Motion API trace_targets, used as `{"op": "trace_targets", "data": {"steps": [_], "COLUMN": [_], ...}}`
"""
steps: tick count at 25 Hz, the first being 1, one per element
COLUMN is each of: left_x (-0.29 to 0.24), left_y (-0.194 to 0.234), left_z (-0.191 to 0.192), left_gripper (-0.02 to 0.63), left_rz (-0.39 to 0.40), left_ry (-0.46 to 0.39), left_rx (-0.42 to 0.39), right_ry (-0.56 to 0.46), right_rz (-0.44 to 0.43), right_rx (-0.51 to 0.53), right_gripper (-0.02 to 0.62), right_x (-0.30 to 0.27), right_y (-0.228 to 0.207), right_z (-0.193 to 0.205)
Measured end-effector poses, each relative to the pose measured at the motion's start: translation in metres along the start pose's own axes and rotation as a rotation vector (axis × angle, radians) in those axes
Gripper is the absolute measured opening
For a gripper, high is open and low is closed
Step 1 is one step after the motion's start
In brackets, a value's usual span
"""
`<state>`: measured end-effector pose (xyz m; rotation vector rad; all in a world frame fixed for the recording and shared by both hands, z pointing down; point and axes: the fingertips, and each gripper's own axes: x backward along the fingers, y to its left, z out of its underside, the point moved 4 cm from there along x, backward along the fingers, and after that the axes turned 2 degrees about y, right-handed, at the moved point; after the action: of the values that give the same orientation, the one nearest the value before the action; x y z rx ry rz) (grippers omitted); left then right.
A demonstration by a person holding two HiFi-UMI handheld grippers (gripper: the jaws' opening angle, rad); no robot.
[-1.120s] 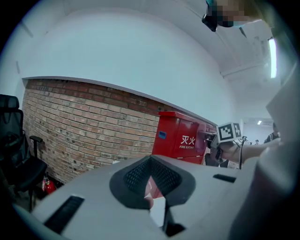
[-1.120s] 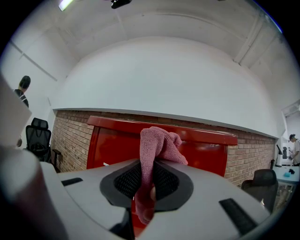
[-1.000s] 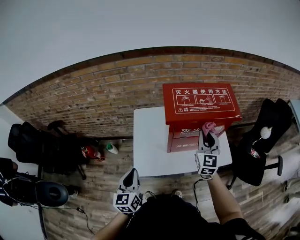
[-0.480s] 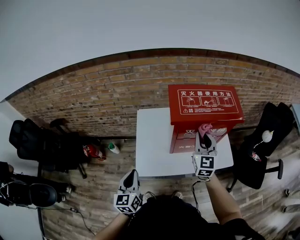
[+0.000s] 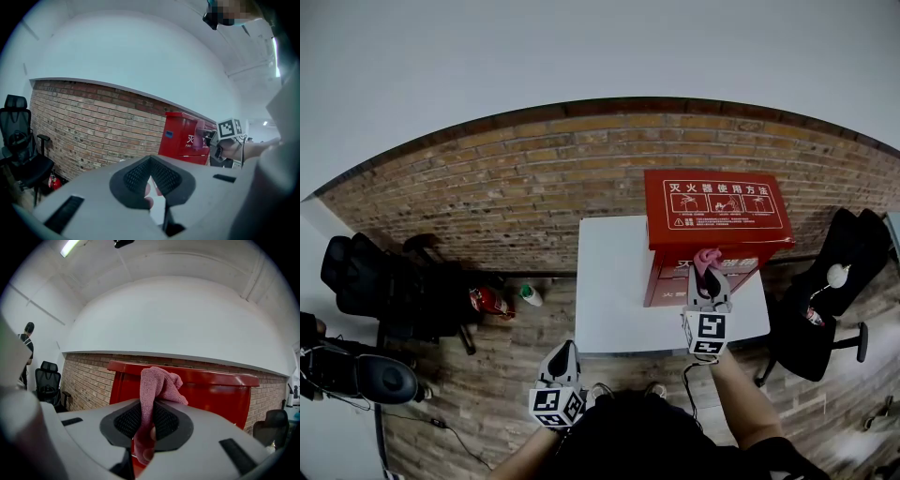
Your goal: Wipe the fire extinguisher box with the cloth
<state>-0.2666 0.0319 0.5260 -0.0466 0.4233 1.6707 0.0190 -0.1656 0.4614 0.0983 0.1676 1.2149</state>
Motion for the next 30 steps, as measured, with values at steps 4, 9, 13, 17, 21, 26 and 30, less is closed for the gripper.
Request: {"op": "trace_targets", "data": {"steps": [4,9,13,17,21,26,30], "left_x": [0.003,0.006,0.006,0.008,0.011,0.014,0.017], "left_y": [0.003,0.008,0.009,0.01,0.012,0.014,0.017], "left_z": [0.002,0.004,0.004,0.005,0.005,0.006,0.009], "left_gripper": [0.017,0.017,0.017,0.017,0.017,0.017,0.017], "left_rz": [-0.005,-0.022,-0.025,-0.029,-0.036,-0.046,-0.055], "left_ry": [0.005,0.01,0.005,0.007,0.004,0.0,0.002], "left_rx": [-0.001,0.008,0.008,0.012,0.014,0.012,0.014], "right_ry": [-0.003,0.001,0.002,-0.001,-0.004,-0.01,-0.012], "right_rz": [-0.011,-0.021,-0.035,-0.064,-0.082,-0.1,-0.124], "right_rx": [0.002,0.001,0.002,0.006,-0.002,-0.014,-0.017], "right_gripper": [0.064,0.064,0.064,0.064,0.064,0.064,0.064], "right_x": [-0.001,-0.003,-0.005,-0.007,-0.01,-0.013,-0.014], "right_y": [0.006,0.012,0.018,0.029,0.038,0.047,0.057], "right_z": [-0.002,-0.003,-0.004,-0.006,-0.01,-0.013,-0.015]}}
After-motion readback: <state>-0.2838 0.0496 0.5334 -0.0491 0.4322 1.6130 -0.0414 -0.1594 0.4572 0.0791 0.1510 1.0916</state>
